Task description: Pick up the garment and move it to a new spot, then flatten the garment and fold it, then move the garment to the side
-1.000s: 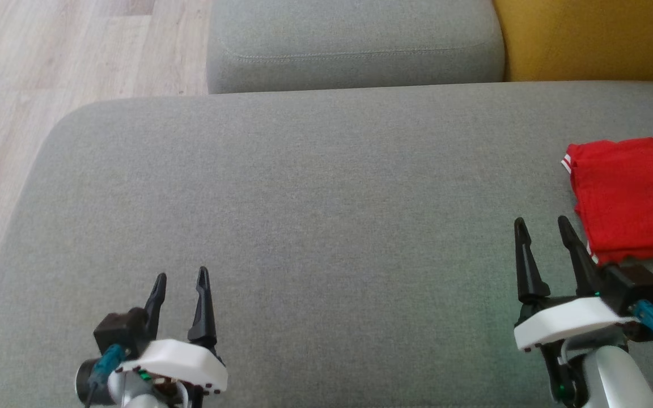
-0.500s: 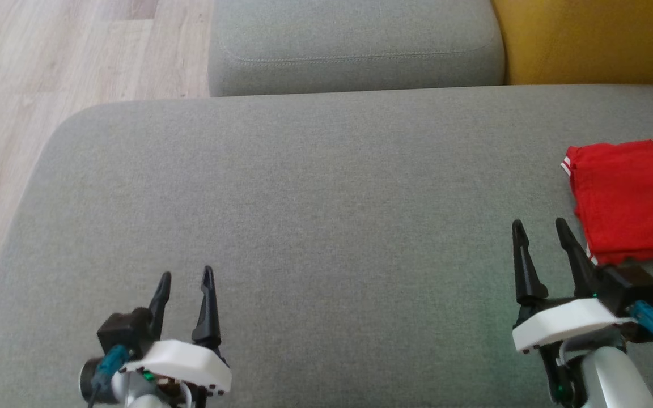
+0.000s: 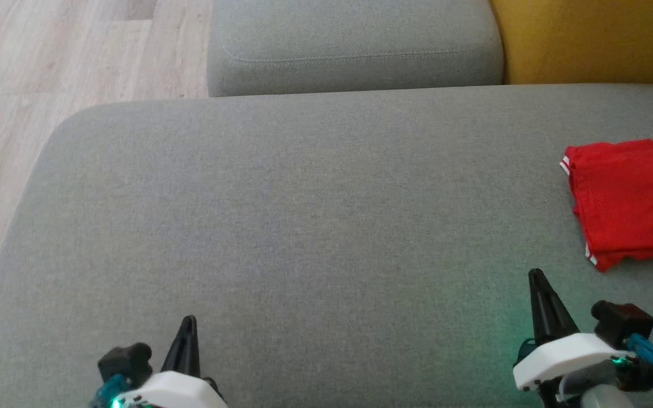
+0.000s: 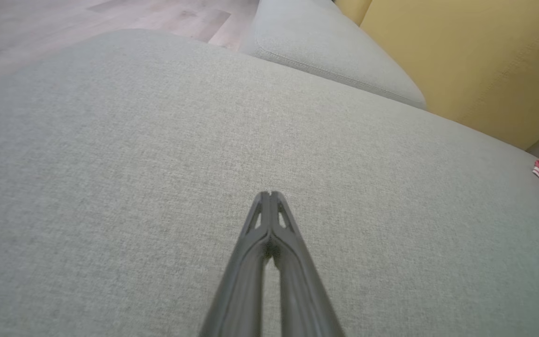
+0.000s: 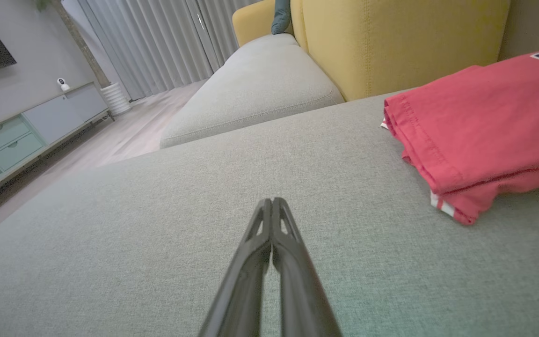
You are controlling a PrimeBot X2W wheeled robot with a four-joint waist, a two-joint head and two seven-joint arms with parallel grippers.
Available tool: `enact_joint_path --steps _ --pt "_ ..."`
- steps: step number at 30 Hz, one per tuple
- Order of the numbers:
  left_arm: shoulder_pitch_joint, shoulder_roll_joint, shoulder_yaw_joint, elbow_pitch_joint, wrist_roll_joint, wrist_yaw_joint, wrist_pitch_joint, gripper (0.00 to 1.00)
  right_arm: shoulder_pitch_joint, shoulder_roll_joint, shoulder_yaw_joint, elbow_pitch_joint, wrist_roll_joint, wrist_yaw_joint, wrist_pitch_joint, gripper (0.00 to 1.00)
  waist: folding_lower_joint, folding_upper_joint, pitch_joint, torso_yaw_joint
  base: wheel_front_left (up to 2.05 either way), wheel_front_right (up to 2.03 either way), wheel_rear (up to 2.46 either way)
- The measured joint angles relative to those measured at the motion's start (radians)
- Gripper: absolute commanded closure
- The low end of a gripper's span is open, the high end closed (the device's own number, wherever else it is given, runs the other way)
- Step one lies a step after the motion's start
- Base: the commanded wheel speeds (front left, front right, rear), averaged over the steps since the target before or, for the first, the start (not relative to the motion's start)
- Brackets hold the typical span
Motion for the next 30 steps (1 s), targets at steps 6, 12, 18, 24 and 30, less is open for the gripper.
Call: enact_joint_path --steps 6,12,18,24,30 --pt "0.000 0.000 0.018 -0.001 -0.064 -0.009 0.016 1.00 0.000 0.000 -0.007 -0.005 0.069 0.000 0.012 1.00 0.0000 0.0000 0.002 0.000 0.00 0.00 0.00" --pt "-0.001 0.000 0.026 -0.002 -0.127 -0.020 0.033 1.00 0.000 0.000 -0.018 -0.009 0.138 0.000 0.023 1.00 0.0000 0.0000 0.004 -0.001 0.00 0.00 0.00" --pt "-0.010 0.001 0.049 -0.008 -0.190 -0.029 0.050 1.00 -0.006 0.000 -0.024 -0.011 0.206 0.000 0.032 1.00 0.0000 0.0000 0.005 -0.002 0.00 0.00 0.00" --pt "-0.022 0.001 0.056 -0.013 -0.252 -0.039 0.067 1.00 -0.014 0.000 -0.031 -0.017 0.274 0.000 0.049 1.00 0.0000 0.0000 0.007 -0.002 0.00 0.00 0.00" --pt "-0.023 0.001 0.069 -0.014 -0.305 -0.048 0.079 1.00 -0.014 0.000 -0.036 -0.023 0.331 0.000 0.058 1.00 0.0000 0.0000 0.009 -0.003 0.00 0.00 0.00"
